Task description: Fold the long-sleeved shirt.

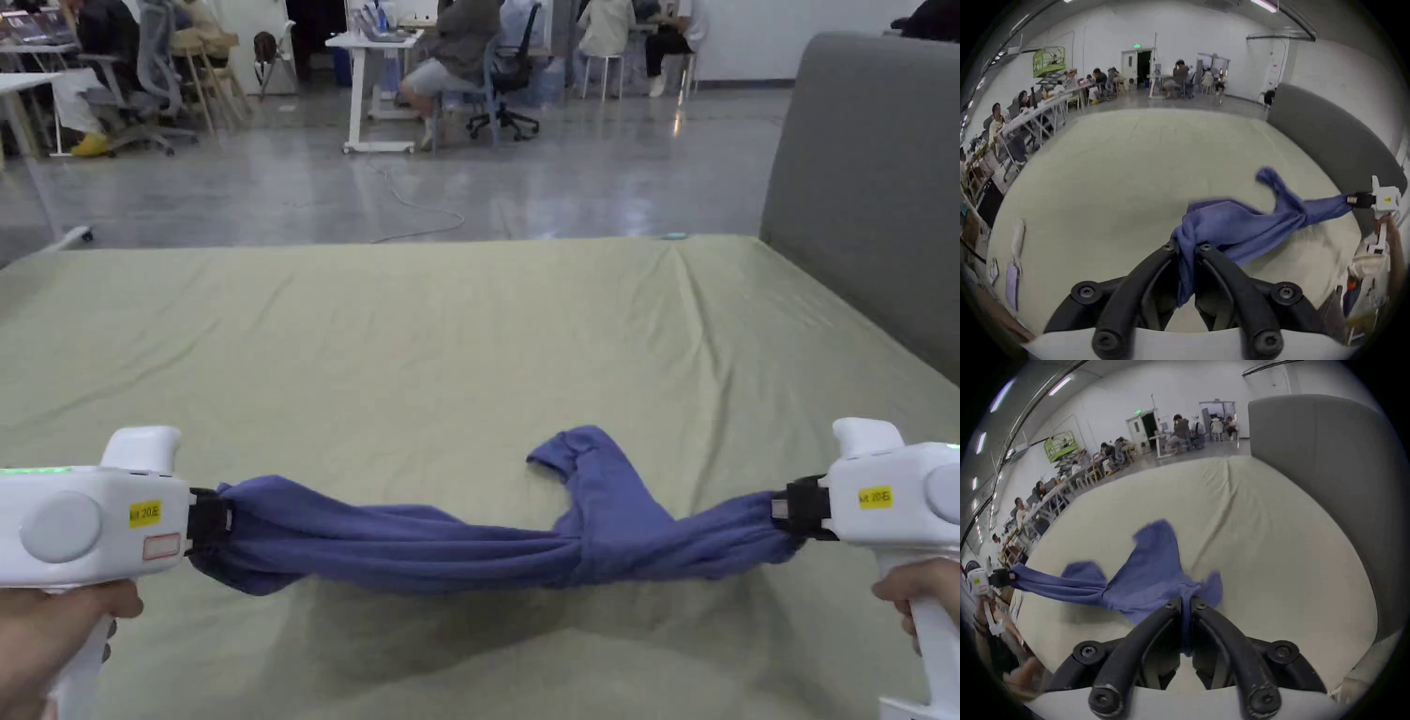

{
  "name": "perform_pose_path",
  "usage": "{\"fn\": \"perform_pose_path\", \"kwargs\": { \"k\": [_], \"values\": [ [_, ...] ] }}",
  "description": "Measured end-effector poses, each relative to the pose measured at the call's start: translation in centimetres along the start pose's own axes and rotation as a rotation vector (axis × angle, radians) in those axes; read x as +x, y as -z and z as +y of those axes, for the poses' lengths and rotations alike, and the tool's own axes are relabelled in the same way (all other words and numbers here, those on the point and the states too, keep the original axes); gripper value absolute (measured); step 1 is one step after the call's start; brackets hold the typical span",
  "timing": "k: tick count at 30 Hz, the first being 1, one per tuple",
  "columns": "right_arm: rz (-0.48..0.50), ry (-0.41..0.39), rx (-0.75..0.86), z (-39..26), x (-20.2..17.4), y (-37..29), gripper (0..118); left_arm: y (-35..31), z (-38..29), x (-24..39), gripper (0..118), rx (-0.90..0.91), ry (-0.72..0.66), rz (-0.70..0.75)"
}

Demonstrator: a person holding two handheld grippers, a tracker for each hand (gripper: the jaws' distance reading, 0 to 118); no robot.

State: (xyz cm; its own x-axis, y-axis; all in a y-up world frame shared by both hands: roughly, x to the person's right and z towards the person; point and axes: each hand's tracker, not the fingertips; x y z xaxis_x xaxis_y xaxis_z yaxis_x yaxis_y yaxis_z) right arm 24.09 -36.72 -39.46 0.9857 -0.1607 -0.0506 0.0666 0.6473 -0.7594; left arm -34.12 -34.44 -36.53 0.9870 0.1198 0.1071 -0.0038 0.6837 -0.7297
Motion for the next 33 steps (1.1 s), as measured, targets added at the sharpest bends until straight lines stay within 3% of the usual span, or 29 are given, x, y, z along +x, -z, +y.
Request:
{"fn": "perform_pose_path", "kwargs": {
  "k": [6,8,12,16,17,18,19,20,21,24,25,26,27,28,29,31,33],
  "values": [
    [-0.015,-0.129,-0.178,-10.1,-0.5,-1.3,3,-0.3,-10.7,-0.8,4,-0.194,0.008,-0.044],
    [-0.009,-0.124,-0.210,-12.2,0.3,-0.5,3,0.0,-12.6,-1.3,4,-0.252,0.008,-0.040],
    [-0.041,-0.198,-0.287,-14.6,0.3,1.1,3,0.9,-15.1,-1.8,4,-0.302,-0.006,-0.059],
    [-0.058,-0.188,-0.279,-14.2,0.1,1.5,5,1.6,-15.4,-2.0,4,-0.288,-0.024,-0.054],
    [-0.066,-0.184,-0.269,-13.9,0.0,1.1,26,1.4,-15.2,-2.1,9,-0.272,-0.036,-0.056],
    [-0.077,-0.189,-0.269,-13.4,0.0,0.4,58,1.0,-14.7,-2.3,28,-0.250,-0.049,-0.069],
    [-0.083,-0.186,-0.264,-12.8,-0.2,-0.4,89,0.6,-14.1,-2.3,66,-0.242,-0.046,-0.062],
    [-0.092,-0.185,-0.244,-12.0,-0.3,-1.5,107,-0.2,-13.4,-1.8,111,-0.233,-0.032,-0.066],
    [-0.081,-0.187,-0.188,-11.2,-0.5,-2.5,106,-0.5,-12.8,-1.7,118,-0.224,-0.016,-0.068],
    [-0.066,-0.147,-0.086,-8.0,-1.6,-4.5,106,-2.1,-9.8,-0.5,118,-0.129,0.027,-0.054],
    [-0.047,-0.140,-0.060,-7.1,-2.0,-4.8,104,-2.1,-8.6,-0.1,118,-0.111,0.037,-0.058],
    [-0.022,-0.144,-0.035,-6.4,-2.5,-4.9,85,-2.0,-7.6,0.3,113,-0.104,0.037,-0.060],
    [-0.014,-0.151,-0.007,-5.7,-3.2,-4.8,49,-1.9,-6.7,0.8,86,-0.083,0.034,-0.044],
    [-0.021,-0.165,-0.019,-5.2,-3.7,-4.5,1,-2.3,-6.6,1.9,27,-0.047,0.047,-0.035],
    [-0.034,-0.170,-0.032,-4.9,-4.2,-3.7,0,-1.9,-6.0,2.3,0,-0.021,0.076,-0.053],
    [-0.055,-0.193,-0.047,-3.8,-5.3,-2.1,0,-0.5,-5.3,3.0,0,-0.034,0.046,0.010],
    [-0.042,-0.209,-0.066,-1.6,-6.3,-0.8,0,0.5,-5.0,2.8,0,-0.020,0.026,-0.075]
  ]
}}
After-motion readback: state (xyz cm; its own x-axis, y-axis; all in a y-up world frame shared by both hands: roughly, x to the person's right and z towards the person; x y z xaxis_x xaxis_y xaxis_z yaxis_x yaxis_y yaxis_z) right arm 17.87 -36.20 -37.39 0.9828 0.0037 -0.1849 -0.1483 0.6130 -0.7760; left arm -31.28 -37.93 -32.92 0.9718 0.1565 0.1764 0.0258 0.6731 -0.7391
